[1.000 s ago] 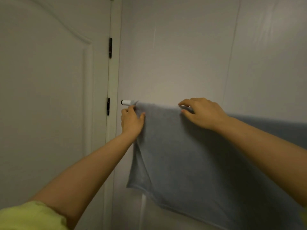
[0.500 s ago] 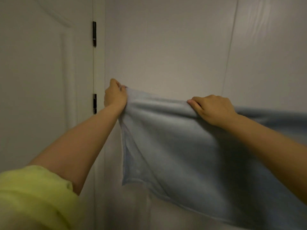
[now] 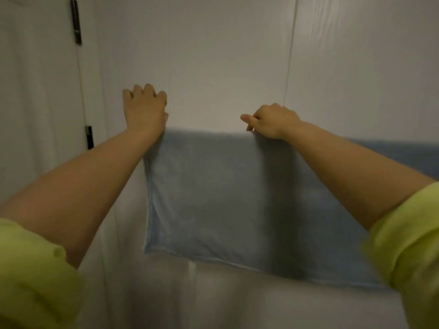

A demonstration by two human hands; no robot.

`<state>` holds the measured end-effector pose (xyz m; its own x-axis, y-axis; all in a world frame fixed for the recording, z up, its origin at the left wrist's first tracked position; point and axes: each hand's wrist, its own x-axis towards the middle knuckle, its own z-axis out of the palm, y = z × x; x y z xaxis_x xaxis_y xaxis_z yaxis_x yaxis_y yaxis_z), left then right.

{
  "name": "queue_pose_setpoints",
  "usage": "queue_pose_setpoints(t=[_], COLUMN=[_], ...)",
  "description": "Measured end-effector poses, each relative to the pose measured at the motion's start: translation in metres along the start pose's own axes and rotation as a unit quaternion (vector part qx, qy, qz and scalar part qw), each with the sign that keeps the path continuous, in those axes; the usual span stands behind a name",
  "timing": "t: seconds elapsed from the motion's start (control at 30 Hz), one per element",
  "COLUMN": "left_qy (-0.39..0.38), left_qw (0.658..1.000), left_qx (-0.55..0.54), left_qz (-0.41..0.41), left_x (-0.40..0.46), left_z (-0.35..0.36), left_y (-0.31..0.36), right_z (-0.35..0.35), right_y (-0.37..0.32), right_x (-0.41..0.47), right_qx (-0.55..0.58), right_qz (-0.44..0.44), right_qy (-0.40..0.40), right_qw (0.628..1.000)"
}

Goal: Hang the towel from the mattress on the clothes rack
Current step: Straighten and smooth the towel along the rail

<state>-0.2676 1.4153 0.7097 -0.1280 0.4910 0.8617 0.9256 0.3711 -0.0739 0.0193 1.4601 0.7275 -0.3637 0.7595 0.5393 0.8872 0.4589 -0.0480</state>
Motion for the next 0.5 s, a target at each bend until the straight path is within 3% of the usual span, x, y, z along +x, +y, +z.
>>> queue_pose_setpoints(t=[0.07, 0.17, 0.27, 0.33, 0.5], left_qy=[0.051, -0.025, -0.018, -0.002, 0.052], left_qw=[0.981, 0.931, 0.927, 0.931, 0.919], left_qx=[-0.12, -0.271, -0.243, -0.222, -0.237], left_qz=[0.146, 0.242, 0.286, 0.29, 0.31], left_x=[-0.008, -0.031, -0.044, -0.045, -0.043], left_z=[-0.011, -0.024, -0.02, -0.015, -0.026], left_y=[0.023, 0.075, 0.115, 0.134, 0.191], right_z=[-0.011, -0.015, -0.016, -0.019, -0.03], right_y=[0.009, 0.038, 0.087, 0.126, 0.213], right_x=[-0.013, -0.051, -0.089, -0.111, -0.151], right_qx=[0.044, 0.062, 0.004, -0.059, -0.075], right_qz=[-0.02, -0.056, -0.089, -0.062, 0.026], right_qy=[0.063, 0.122, 0.072, 0.034, 0.08], right_qw=[0.997, 0.989, 0.993, 0.996, 0.994])
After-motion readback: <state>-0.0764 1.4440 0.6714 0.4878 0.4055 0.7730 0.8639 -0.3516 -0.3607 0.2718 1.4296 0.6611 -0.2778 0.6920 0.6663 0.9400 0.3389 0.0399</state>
